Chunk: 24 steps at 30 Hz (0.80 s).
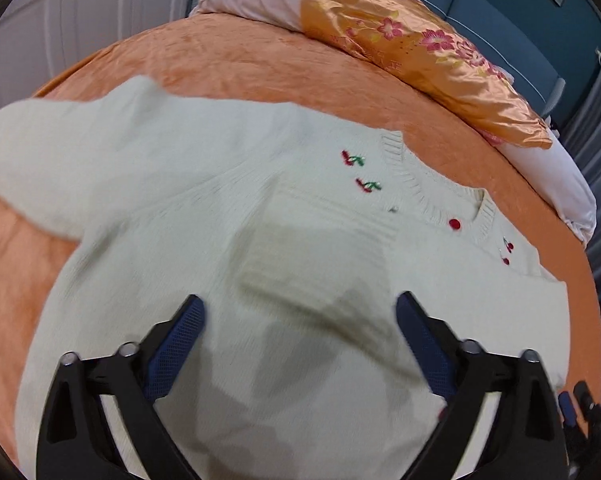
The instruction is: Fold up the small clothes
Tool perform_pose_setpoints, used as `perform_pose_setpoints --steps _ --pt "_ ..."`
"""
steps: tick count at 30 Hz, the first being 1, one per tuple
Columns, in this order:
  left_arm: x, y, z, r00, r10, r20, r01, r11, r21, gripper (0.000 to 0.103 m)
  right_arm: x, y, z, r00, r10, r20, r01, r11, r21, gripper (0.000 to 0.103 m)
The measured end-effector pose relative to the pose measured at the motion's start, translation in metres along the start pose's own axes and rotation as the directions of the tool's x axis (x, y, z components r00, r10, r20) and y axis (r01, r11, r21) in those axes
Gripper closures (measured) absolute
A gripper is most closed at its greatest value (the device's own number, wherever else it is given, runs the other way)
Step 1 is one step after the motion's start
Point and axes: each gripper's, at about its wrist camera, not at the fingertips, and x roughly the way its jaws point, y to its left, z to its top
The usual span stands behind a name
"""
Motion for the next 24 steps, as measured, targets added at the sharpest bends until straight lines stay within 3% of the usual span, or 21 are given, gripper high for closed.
perform_pose_setpoints --steps 1,3,4,8,11,13,14,16,19,20,22,24 --pt "0.004 -0.005 0.004 1.0 -0.018 -0.006 0.018 1.0 0.022 0.034 0.008 0.004 0.003 1.0 -0.005 -0.007 0.006 1.0 0.009 0.042" --pt "0.007 -0.014 0.011 0.999 -0.045 -0.007 0.045 0.997 0.067 0.08 0.023 0.009 0.007 1.0 -0.019 -0.017 0.02 1.0 0.013 0.042" --pt "0.007 -0.021 0.015 0.999 -0.049 -0.001 0.049 0.993 0.105 0.088 0.026 0.011 0.009 0.999 -0.03 -0.014 0.03 1.0 -0.001 0.043" --pt "-0.015 -0.048 0.036 0.991 -0.072 0.11 0.047 0.976 0.213 0.094 0.013 0.022 0.025 0.997 -0.06 0.044 0.063 0.994 -0.092 0.061" --pt "-0.045 -0.06 0.054 0.966 -0.136 0.219 0.084 0.97 0.228 0.094 0.005 0.035 0.037 0.99 -0.082 0.117 0.098 0.985 -0.141 0.056" --pt "-0.057 -0.057 0.056 0.951 -0.151 0.268 0.094 0.972 0.216 0.094 0.015 0.037 0.04 0.987 -0.119 0.106 0.136 0.976 -0.17 0.055" --pt "-0.055 -0.054 0.054 0.952 -0.136 0.274 0.078 0.974 0.214 0.094 0.022 0.036 0.039 0.986 -0.136 0.093 0.151 0.972 -0.178 0.054" --pt "-0.027 -0.041 0.043 0.972 -0.07 0.224 0.026 0.981 0.194 0.093 0.048 0.029 0.034 0.98 -0.2 0.016 0.199 0.957 -0.211 0.054" --pt "0.032 -0.015 0.022 0.998 0.016 0.055 -0.024 0.989 0.143 0.092 0.064 0.019 0.027 0.962 -0.274 -0.016 0.263 0.938 -0.224 0.057" --pt "0.035 -0.009 0.016 0.997 0.004 0.076 -0.014 0.991 0.131 0.09 0.059 0.023 0.027 0.965 -0.262 0.001 0.256 0.942 -0.217 0.059" --pt "0.029 -0.007 0.014 0.994 -0.013 0.106 0.001 0.993 0.117 0.088 0.038 0.043 0.024 0.986 -0.158 0.042 0.164 0.959 -0.23 0.06" --pt "0.031 -0.007 0.012 0.993 -0.01 0.114 -0.004 0.993 0.119 0.088 0.037 0.074 0.014 0.997 -0.072 0.004 0.07 0.95 -0.303 0.062"
